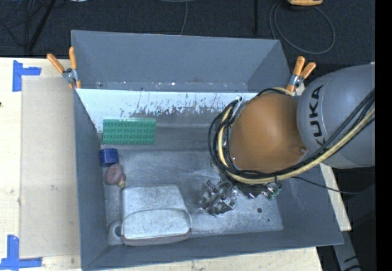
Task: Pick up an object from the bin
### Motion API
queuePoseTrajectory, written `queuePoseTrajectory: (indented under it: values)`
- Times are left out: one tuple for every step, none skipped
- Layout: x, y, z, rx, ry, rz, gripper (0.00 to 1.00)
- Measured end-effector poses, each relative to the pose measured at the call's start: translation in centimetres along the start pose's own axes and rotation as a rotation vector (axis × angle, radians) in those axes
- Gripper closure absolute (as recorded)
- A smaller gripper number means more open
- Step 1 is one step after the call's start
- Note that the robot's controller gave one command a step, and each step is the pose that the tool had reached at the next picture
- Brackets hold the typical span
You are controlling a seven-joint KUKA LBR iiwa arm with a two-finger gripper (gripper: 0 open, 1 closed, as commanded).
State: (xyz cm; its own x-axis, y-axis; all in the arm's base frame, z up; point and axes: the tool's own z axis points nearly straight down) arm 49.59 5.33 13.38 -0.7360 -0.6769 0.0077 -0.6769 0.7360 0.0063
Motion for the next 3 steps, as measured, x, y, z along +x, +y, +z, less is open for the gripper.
queuePoseTrajectory:
  values:
    - [-0.6,-1.1,-2.6,0.007,-0.009,0.01,1.0]
    - [-1.4,-1.1,-4.7,0.007,-0.01,-0.002,1.0]
    - [-2.1,-1.0,-11.7,0.01,-0.015,0.019,1.0]
